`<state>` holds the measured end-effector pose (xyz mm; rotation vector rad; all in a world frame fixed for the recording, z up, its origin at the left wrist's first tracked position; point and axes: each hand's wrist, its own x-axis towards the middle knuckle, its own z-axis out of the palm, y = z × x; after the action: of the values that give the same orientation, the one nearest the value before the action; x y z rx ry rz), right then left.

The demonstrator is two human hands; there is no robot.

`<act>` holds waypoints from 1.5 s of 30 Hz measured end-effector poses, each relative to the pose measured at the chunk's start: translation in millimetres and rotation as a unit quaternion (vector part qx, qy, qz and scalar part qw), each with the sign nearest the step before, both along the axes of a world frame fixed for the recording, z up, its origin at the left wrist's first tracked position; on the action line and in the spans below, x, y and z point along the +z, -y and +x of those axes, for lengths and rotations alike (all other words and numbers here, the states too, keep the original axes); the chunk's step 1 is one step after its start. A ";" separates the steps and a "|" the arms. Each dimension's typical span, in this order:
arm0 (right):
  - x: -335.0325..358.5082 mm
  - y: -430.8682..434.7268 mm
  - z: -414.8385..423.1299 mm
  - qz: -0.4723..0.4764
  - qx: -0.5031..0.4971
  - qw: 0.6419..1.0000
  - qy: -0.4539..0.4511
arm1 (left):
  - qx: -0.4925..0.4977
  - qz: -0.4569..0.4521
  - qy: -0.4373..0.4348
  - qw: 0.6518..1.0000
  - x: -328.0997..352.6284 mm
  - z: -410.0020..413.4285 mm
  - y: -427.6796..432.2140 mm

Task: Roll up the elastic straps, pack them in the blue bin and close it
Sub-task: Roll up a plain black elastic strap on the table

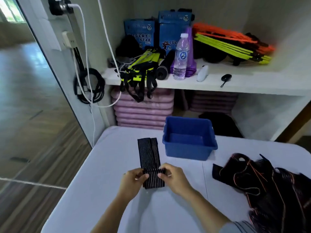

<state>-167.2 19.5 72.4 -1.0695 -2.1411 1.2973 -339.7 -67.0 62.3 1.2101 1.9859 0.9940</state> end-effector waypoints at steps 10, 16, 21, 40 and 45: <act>-77.8 73.8 53.3 -0.063 0.064 0.989 0.120 | -0.015 -0.128 -0.038 0.991 -71.4 60.5 87.9; -79.7 75.3 66.4 -0.040 0.202 0.951 0.229 | -0.114 -0.206 -0.124 0.964 -74.7 69.8 103.6; -72.5 66.4 58.0 -0.100 0.122 0.970 0.183 | -0.067 -0.180 -0.087 0.978 -64.9 63.9 93.5; -87.9 -104.9 -106.6 -0.079 -0.072 0.975 0.193 | 0.075 -0.168 0.043 0.982 -72.6 -75.9 -116.4; -99.0 -126.1 -130.3 -0.049 -0.079 0.969 0.230 | 0.034 -0.184 0.025 0.982 -79.6 -92.3 -151.6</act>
<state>-297.5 145.6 -26.6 -1.6845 -2.2639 1.1752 -432.1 84.6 -17.3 0.9108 2.0683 0.6408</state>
